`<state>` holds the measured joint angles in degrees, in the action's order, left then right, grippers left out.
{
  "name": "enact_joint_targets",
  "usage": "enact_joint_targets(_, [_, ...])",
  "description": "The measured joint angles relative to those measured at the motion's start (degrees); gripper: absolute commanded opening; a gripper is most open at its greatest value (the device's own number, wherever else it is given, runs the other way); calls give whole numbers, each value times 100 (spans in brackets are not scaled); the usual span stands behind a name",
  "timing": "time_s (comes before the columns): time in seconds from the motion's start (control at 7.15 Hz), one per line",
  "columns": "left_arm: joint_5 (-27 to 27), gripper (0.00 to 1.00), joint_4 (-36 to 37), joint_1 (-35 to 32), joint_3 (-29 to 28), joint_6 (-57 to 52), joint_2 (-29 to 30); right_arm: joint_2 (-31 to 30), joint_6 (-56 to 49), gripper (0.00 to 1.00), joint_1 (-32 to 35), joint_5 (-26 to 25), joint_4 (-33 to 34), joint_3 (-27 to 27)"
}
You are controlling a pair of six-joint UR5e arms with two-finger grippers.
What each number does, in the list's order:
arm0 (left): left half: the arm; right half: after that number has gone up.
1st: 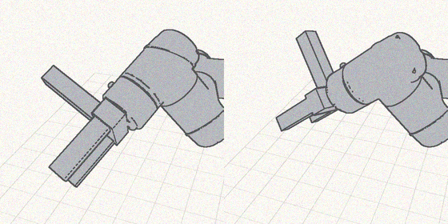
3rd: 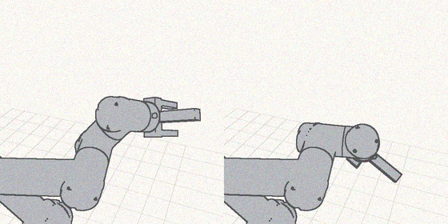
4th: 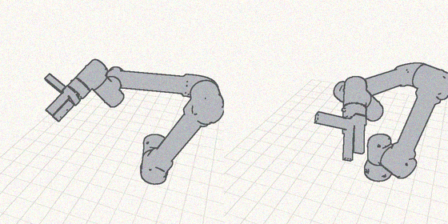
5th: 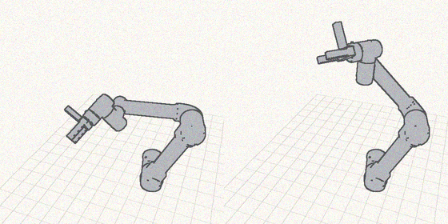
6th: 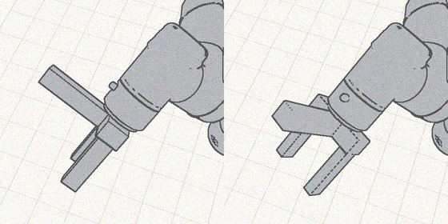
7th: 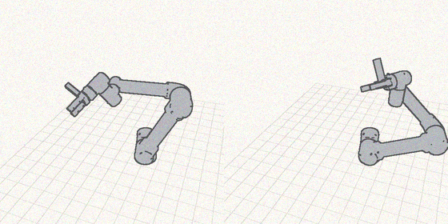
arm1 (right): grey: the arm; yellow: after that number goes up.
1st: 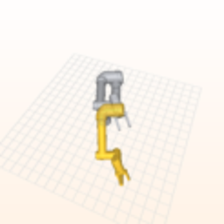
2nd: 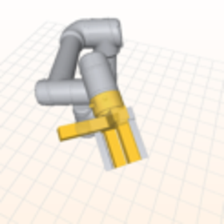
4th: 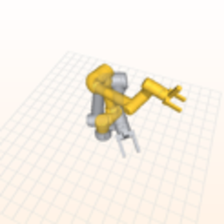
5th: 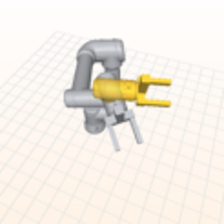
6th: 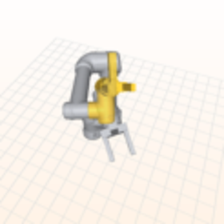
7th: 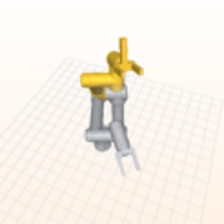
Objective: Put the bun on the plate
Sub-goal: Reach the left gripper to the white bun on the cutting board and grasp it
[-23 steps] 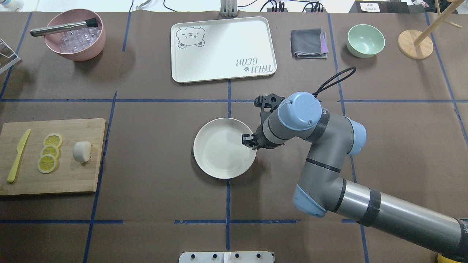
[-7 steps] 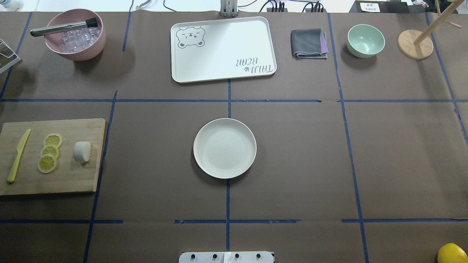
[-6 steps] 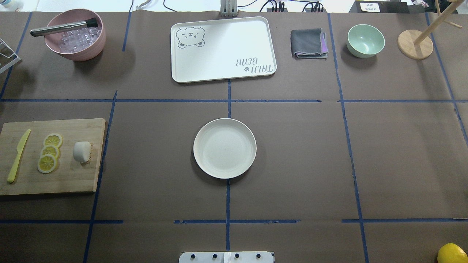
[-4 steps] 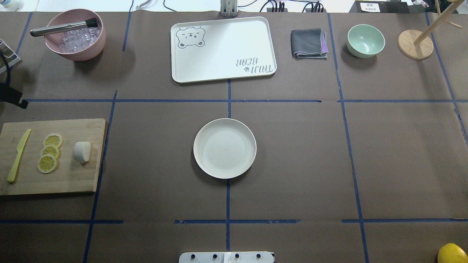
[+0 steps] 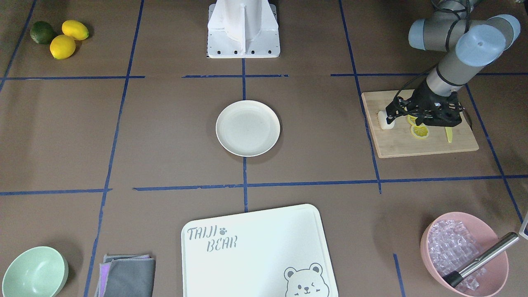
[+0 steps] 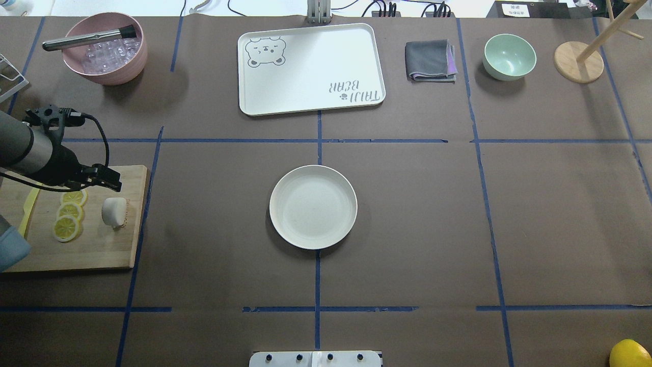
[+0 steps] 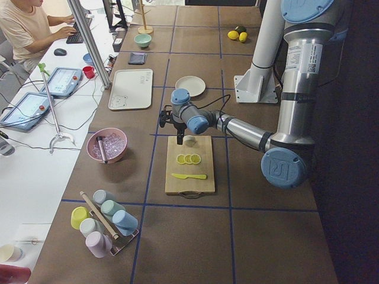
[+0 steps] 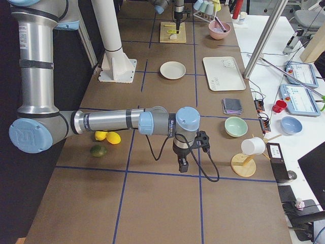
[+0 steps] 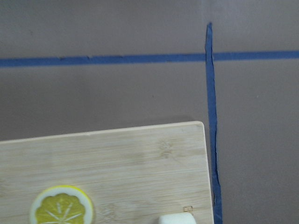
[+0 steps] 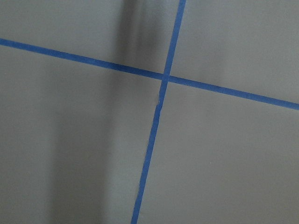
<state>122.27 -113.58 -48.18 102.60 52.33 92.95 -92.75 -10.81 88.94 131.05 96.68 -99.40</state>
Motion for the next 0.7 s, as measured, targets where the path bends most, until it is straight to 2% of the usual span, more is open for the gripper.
enact_joint_targets(0.14, [-111, 71, -34, 162, -87, 52, -3, -6, 0, 100, 0, 0, 0, 0])
enact_joint_targets(0.28, [-181, 57, -43, 265, -130, 75, -4, -11, 0, 100, 0, 0, 0, 0])
enact_joint_targets(0.42, [-208, 51, -41, 330, -145, 92, -3, -16, 0, 100, 3, 0, 0, 0])
enact_joint_targets(0.7, [-213, 45, -30, 407, -135, 103, 5, -22, 0, 100, 7, 0, 0, 0])
